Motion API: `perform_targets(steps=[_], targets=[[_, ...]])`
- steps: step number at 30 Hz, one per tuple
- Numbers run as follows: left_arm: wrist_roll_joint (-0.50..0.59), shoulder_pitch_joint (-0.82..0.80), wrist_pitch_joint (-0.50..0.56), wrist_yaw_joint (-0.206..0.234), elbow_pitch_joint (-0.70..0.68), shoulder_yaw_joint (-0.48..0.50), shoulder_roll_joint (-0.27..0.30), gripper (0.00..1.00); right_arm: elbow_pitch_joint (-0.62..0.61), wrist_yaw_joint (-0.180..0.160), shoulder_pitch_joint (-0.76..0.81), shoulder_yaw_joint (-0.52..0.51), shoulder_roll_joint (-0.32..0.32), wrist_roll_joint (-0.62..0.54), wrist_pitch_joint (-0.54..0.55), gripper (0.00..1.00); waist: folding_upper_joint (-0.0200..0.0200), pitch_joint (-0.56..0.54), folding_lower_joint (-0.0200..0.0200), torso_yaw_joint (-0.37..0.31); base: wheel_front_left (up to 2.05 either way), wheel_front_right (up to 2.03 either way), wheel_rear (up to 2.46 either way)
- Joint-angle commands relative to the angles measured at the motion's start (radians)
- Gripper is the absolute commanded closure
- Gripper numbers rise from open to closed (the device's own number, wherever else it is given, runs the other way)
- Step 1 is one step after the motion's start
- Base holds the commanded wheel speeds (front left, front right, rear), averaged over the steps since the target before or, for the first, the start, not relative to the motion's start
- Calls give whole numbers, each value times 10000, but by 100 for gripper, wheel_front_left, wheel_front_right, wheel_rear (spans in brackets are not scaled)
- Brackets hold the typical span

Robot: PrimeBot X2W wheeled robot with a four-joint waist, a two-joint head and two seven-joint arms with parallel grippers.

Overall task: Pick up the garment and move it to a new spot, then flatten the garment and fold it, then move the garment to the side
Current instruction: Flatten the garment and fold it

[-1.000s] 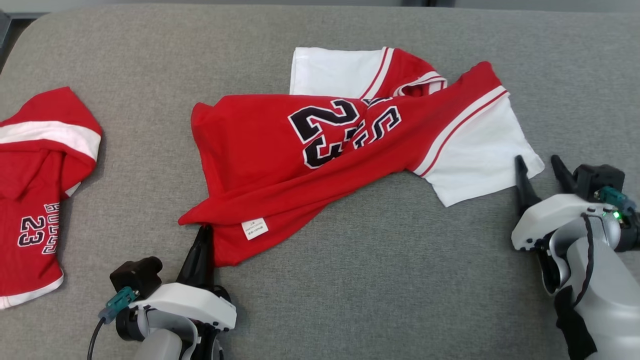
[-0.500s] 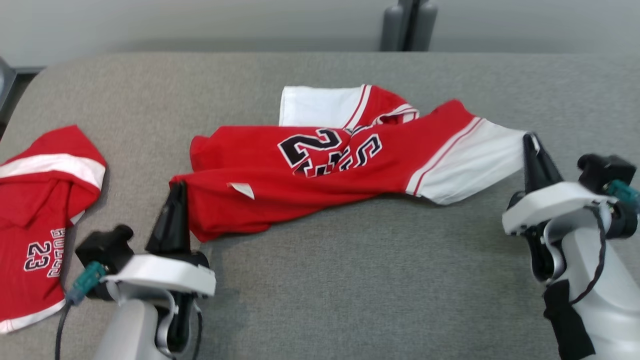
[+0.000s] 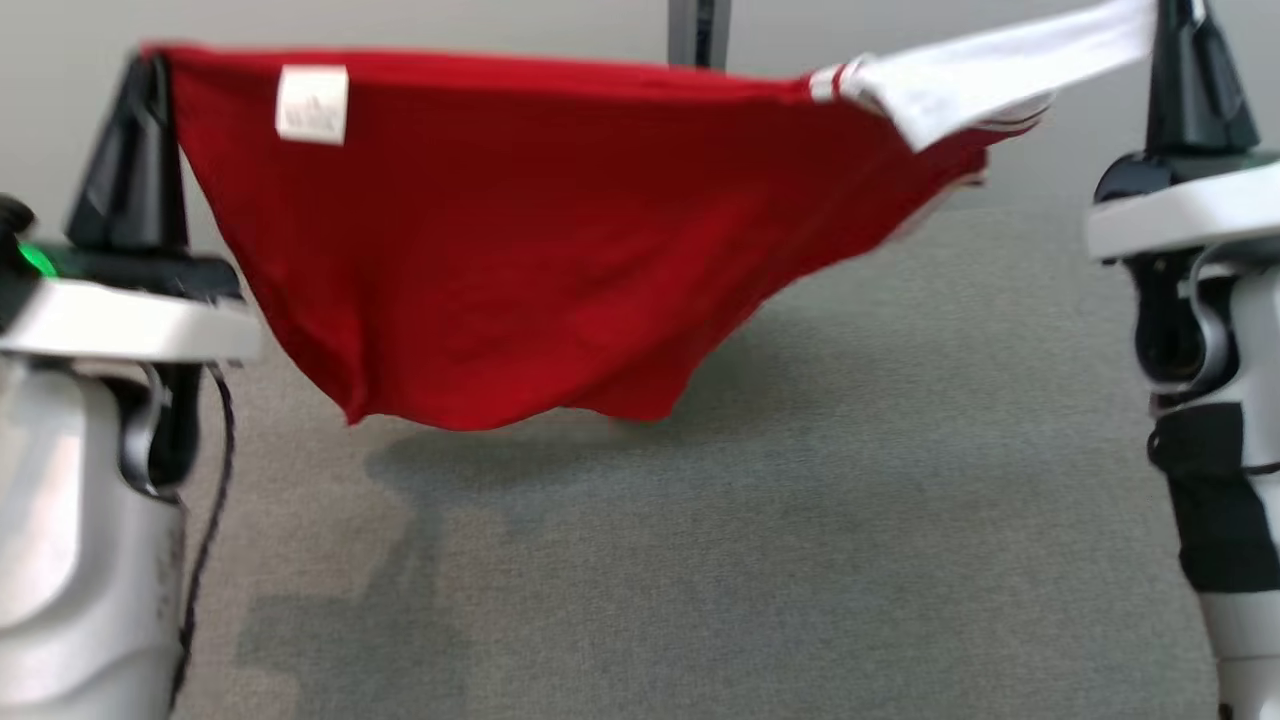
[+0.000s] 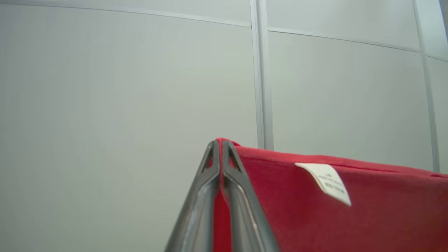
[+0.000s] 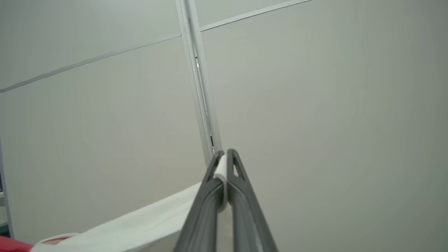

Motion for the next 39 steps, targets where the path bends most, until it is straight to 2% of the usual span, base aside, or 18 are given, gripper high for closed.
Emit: perform_targets(steps=[1, 7, 10, 14, 21, 24, 28, 33, 39], targets=[[19, -548, 78, -33, -191, 53, 240, 100, -163, 1, -340, 148, -289, 104, 4, 100, 0, -253, 0, -269, 0, 0, 0], [18, -1274, 560, 212, -426, 207, 556, 100, -92, -1, -1001, 292, -621, 148, 4, 100, 0, 24, 0, -336, 0, 0, 0], [104, -1563, 877, 343, -302, 131, 615, 100, 187, -1, -1444, 327, -819, 69, 44, 100, 0, 645, 0, -291, 0, 0, 0], [296, -2249, 970, 346, -16, -241, 476, 100, 699, -1, -2468, 204, -1114, -261, 67, 100, 0, 2002, 0, -140, 0, 0, 0], [962, -5198, 312, 518, 1701, -671, 469, 100, 1968, -2, -5266, -393, -1635, -1247, -11, 100, 0, 3873, 0, 44, 0, 0, 0], [1259, -6537, 72, 746, 2535, -643, 519, 100, 1982, -4, -6413, -921, -1761, -1929, -19, 100, 0, 4163, 0, 4, 0, 0, 0], [1538, -7744, -15, 730, 2935, -669, 492, 100, 1806, -4, -7034, -1291, -1574, -2515, -13, 100, 0, 4292, 0, -66, 0, 0, 0], [1497, -6942, -11, 617, 3306, -460, 347, 100, 1915, -2, -5955, -1152, -1164, -2373, -15, 100, 0, 4305, 0, -238, 0, 0, 0], [1409, -4295, 1, 612, 3650, 18, -101, 100, 1867, -4, -3330, -957, -815, -1556, -17, 100, 0, 4187, 0, -442, 0, 0, 0]])
